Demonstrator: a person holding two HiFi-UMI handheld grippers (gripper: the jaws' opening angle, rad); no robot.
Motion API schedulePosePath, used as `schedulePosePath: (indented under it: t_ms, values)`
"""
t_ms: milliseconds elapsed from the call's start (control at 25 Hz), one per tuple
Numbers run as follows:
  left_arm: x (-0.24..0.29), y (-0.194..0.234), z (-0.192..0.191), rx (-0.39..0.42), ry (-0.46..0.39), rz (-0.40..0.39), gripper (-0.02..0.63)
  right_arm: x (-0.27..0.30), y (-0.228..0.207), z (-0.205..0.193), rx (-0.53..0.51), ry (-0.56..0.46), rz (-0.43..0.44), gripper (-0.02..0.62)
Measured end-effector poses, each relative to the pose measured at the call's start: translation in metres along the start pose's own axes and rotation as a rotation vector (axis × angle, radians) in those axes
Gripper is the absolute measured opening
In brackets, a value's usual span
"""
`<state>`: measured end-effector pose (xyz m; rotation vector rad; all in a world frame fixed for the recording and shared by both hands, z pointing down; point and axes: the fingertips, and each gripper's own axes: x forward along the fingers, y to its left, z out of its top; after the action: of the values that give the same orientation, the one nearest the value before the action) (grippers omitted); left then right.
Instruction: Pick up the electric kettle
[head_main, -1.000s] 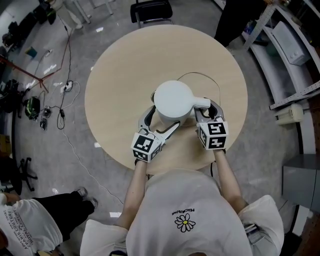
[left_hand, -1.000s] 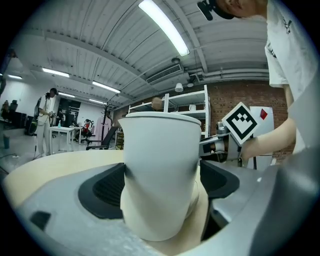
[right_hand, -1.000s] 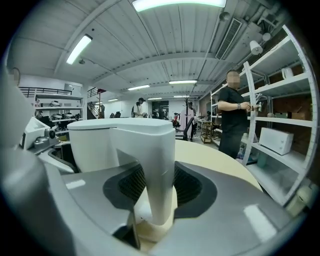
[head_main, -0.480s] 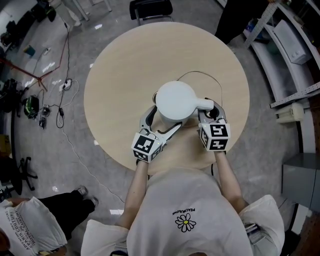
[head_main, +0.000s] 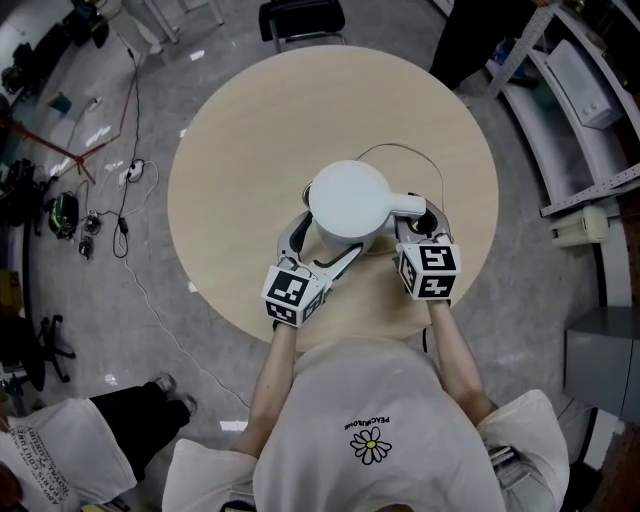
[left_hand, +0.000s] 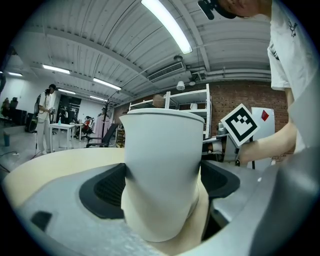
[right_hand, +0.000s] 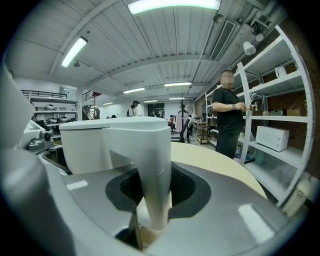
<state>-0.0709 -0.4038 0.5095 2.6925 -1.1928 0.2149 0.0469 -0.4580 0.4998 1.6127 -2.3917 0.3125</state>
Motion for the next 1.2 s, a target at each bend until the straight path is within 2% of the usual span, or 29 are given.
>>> schedulePosePath:
  t_ms: [240,560,880,1200]
  values:
    - [-0.007,-0.007,0.025,0.053,-0.024,-0.002,0.472,-0.012,0.002,0.017,0.004,-0.032,0.012,0.101]
    - [-0.023,-0.011,0.073,0.039,-0.090,0.005,0.474,-0.033,0.011,0.079,-0.055,-0.123,0.014,0.101]
    - [-0.045,-0.024,0.129,0.097,-0.109,0.009,0.477,-0.063,0.021,0.127,-0.019,-0.210,0.023,0.101]
    - [-0.059,-0.042,0.163,0.117,-0.133,0.029,0.480,-0.091,0.022,0.161,-0.019,-0.274,0.024,0.101]
